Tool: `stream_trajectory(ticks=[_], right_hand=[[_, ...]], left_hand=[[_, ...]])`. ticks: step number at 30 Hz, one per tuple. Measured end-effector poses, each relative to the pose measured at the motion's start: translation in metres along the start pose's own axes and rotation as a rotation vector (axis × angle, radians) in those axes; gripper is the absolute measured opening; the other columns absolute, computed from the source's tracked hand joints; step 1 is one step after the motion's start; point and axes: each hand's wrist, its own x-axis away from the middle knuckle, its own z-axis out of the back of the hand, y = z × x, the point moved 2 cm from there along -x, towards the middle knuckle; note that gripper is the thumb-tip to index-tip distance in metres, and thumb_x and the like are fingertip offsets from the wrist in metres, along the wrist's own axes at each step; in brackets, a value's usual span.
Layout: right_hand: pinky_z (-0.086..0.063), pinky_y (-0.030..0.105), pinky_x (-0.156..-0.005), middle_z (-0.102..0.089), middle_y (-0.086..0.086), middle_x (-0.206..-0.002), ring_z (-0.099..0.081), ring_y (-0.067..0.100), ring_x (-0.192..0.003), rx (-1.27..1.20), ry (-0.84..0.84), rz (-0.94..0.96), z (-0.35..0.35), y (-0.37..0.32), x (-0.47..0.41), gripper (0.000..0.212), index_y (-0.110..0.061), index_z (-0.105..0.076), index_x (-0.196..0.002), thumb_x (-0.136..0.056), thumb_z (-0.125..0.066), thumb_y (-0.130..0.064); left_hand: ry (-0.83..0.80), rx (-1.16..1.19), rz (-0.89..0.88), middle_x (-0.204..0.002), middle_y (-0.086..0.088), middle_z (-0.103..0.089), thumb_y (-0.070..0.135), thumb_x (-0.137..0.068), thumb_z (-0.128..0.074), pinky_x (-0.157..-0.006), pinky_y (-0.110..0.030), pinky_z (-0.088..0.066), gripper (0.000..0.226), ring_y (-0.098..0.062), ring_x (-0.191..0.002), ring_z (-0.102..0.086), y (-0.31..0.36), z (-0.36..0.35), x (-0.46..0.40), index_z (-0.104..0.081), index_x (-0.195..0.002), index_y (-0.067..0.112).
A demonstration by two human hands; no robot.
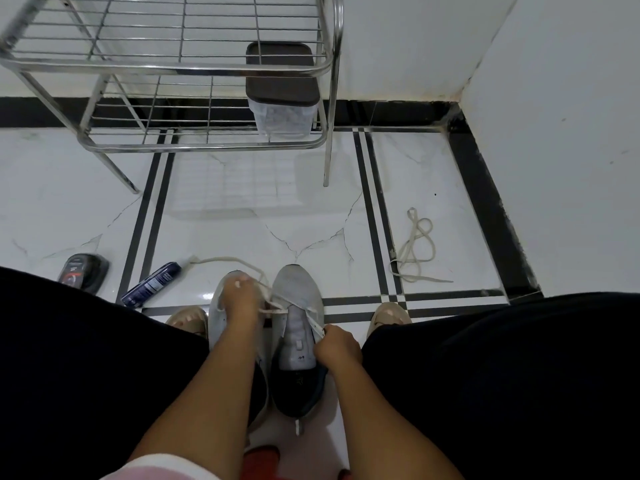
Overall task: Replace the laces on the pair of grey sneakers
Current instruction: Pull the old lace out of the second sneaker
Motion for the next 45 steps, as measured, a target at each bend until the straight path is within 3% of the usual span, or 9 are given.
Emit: stream_trajectory(ticks=[3, 8, 11, 17, 29, 35, 38, 41, 45], right_hand=[[-0.047, 0.031, -0.085, -0.059, 0.009, -0.125, -0.058, 0.029, -0.112, 0.011, -0.008, 0.001, -0.002, -0.001, -0.001, 0.031, -0.019, -0.057, -0.121, -0.092, -0.050, -0.026], [-0.048, 0.033, -0.086, -0.057, 0.009, -0.126, -0.058, 0.029, -0.113, 0.014, -0.016, -0.004, -0.002, -0.004, 0.000, 0.032, -0.018, -0.055, -0.124, -0.092, -0.050, -0.025], [-0.049, 0.034, -0.088, -0.058, 0.009, -0.126, -0.058, 0.028, -0.113, 0.020, -0.002, 0.000, -0.002, -0.003, 0.001, 0.032, -0.017, -0.055, -0.124, -0.093, -0.049, -0.023], [-0.048, 0.034, -0.089, -0.059, 0.009, -0.125, -0.058, 0.029, -0.113, -0.004, -0.011, 0.027, -0.003, -0.005, 0.001, 0.034, -0.021, -0.058, -0.123, -0.092, -0.049, -0.032], [-0.051, 0.033, -0.090, -0.058, 0.011, -0.127, -0.059, 0.030, -0.113, 0.012, -0.074, -0.059, -0.002, 0.004, -0.005, 0.036, -0.015, -0.055, -0.125, -0.092, -0.051, -0.028], [-0.056, 0.039, -0.086, -0.058, 0.012, -0.123, -0.062, 0.030, -0.105, -0.015, -0.107, -0.093, 0.000, 0.003, -0.003, 0.037, -0.011, -0.055, -0.124, -0.089, -0.054, -0.022], [-0.053, 0.032, -0.083, -0.060, 0.011, -0.121, -0.061, 0.029, -0.107, -0.061, -0.050, -0.067, 0.005, 0.000, -0.007, 0.041, -0.012, -0.056, -0.121, -0.086, -0.059, -0.033], [-0.051, 0.032, -0.082, -0.063, 0.007, -0.114, -0.060, 0.027, -0.102, -0.262, 0.106, 0.034, 0.013, -0.009, -0.011, 0.026, -0.018, -0.060, -0.108, -0.090, -0.054, -0.036], [-0.053, 0.034, -0.083, -0.065, 0.004, -0.110, -0.062, 0.027, -0.098, -0.239, 0.128, 0.227, 0.017, -0.033, -0.020, 0.026, -0.026, -0.069, -0.098, -0.091, -0.047, -0.013]], left_hand=[[0.027, 0.437, 0.235, -0.059, -0.009, -0.052, 0.020, -0.098, -0.032, -0.043, -0.018, -0.036, 0.038, -0.012, -0.039, -0.042, 0.011, 0.011, -0.010, -0.050, -0.067, 0.008], [-0.381, -0.937, -0.362, -0.093, -0.002, -0.062, 0.034, -0.089, -0.058, -0.071, -0.029, -0.042, 0.019, -0.023, -0.088, -0.059, 0.002, -0.024, 0.011, -0.055, -0.099, 0.019], [-0.414, -1.268, -0.527, -0.101, -0.003, -0.067, 0.035, -0.091, -0.053, -0.071, -0.030, -0.044, 0.017, -0.021, -0.094, -0.061, -0.018, -0.035, 0.025, -0.061, -0.099, 0.021], [-0.309, -0.805, -0.259, -0.093, -0.003, -0.062, 0.026, -0.093, -0.053, -0.072, -0.030, -0.043, 0.010, -0.023, -0.090, -0.058, -0.029, -0.024, 0.025, -0.058, -0.087, 0.020], [-0.660, -0.382, 0.120, -0.063, -0.004, -0.053, -0.004, -0.093, -0.043, -0.050, -0.023, -0.033, 0.027, -0.015, -0.055, -0.041, -0.026, -0.011, 0.032, -0.047, -0.073, 0.013], [-0.201, -0.130, 0.105, -0.085, -0.009, -0.062, 0.011, -0.095, -0.053, -0.061, -0.027, -0.048, 0.007, -0.018, -0.068, -0.062, 0.000, -0.007, 0.023, -0.056, -0.101, 0.010], [0.076, -0.449, -0.155, -0.142, -0.015, -0.039, 0.032, -0.092, -0.061, -0.098, -0.040, -0.042, 0.058, -0.029, -0.128, -0.042, 0.008, 0.002, 0.029, -0.038, -0.143, 0.016], [0.238, -0.727, -0.362, -0.126, -0.014, -0.053, 0.036, -0.089, -0.063, -0.093, -0.042, -0.044, 0.037, -0.033, -0.118, -0.046, 0.011, 0.007, 0.038, -0.062, -0.117, 0.013], [-0.308, -1.031, -0.199, -0.100, -0.012, -0.068, 0.042, -0.088, -0.056, -0.076, -0.031, -0.047, 0.036, -0.027, -0.095, -0.064, -0.004, -0.011, 0.054, -0.067, -0.097, 0.009]])
